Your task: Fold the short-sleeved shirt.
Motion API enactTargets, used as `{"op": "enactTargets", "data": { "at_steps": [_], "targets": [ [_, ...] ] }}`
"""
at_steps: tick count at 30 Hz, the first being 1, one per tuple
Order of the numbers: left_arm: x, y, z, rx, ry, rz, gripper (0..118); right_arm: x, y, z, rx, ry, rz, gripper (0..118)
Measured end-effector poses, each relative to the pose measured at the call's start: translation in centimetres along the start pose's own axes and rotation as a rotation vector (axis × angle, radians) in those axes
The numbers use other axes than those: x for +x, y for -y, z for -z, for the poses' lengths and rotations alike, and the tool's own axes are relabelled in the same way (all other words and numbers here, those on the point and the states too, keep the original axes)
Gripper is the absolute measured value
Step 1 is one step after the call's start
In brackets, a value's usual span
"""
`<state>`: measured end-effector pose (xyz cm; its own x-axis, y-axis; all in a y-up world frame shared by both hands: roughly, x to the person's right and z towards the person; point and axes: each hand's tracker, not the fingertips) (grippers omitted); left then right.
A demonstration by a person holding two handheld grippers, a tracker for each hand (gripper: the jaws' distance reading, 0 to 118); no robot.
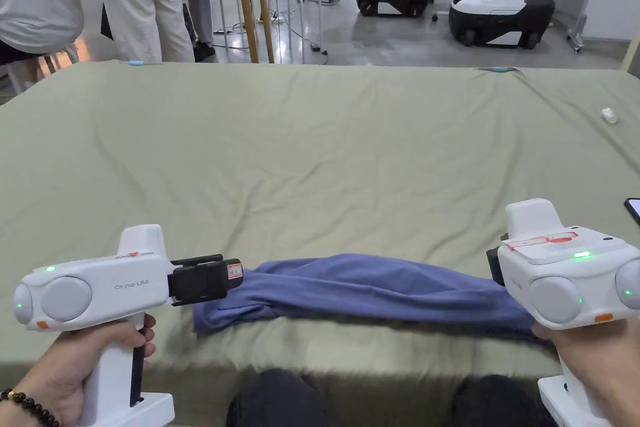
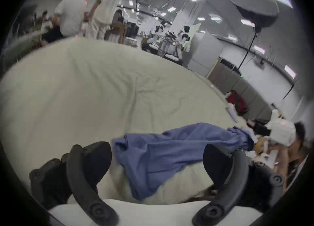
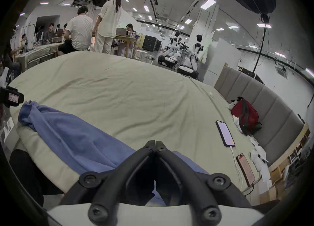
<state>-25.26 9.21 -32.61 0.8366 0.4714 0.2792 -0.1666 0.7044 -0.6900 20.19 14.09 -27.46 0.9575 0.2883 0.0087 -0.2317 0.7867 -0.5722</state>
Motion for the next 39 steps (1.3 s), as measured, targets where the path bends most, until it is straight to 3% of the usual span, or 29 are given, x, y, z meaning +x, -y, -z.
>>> {"op": "enactTargets", "data": {
  "at_steps": [4, 11, 12, 14, 15, 16, 19, 26, 30, 34, 39],
  "targets": [
    [-1.9, 0.9, 1.3, -0.018, 0.096, -0.064, 110, -0.3, 0.3, -0.1, -0.001, -0.013, -0.004, 0],
    [-2.7, 2.2, 5.2, 0.007, 0.112, -0.108, 107, -0.4, 0.0, -0.5, -0.003, -0.013, -0.012, 0],
    [-2.4, 1.9, 5.4, 0.005, 0.11, -0.111, 102, -0.4, -0.1, -0.5, -0.003, -0.012, -0.014, 0],
    [-1.7, 1.8, 5.7, 0.002, 0.077, -0.07, 65, -0.5, -0.1, -0.4, -0.004, -0.008, -0.019, 0],
    [-1.3, 1.9, 5.9, -0.003, 0.042, -0.035, 37, -0.5, -0.2, -0.5, -0.006, -0.007, -0.019, 0],
    [-1.2, 2.0, 6.1, -0.017, 0.073, -0.04, 24, -0.6, -0.2, -0.5, -0.007, -0.007, -0.017, 0],
    [0.9, 2.7, 5.4, -0.006, 0.07, -0.009, 21, -0.6, 0.0, -0.3, -0.013, -0.008, -0.011, 0],
    [-1.0, 1.0, 3.6, 0.029, 0.046, -0.028, 18, -0.6, 0.1, -0.2, -0.017, -0.007, -0.022, 0],
    [-4.6, -0.5, 0.9, 0.055, -0.083, -0.009, 18, -0.5, -0.5, -0.1, -0.005, -0.004, -0.019, 0],
    [-9.5, -2.1, -2.5, 0.113, -0.276, -0.082, 18, -0.6, -0.8, 0.0, 0.004, -0.011, -0.014, 0],
    [-12.6, -2.4, -4.8, 0.121, -0.32, -0.114, 18, -1.3, -0.7, 0.3, 0.003, -0.026, -0.021, 0]
  ]
}}
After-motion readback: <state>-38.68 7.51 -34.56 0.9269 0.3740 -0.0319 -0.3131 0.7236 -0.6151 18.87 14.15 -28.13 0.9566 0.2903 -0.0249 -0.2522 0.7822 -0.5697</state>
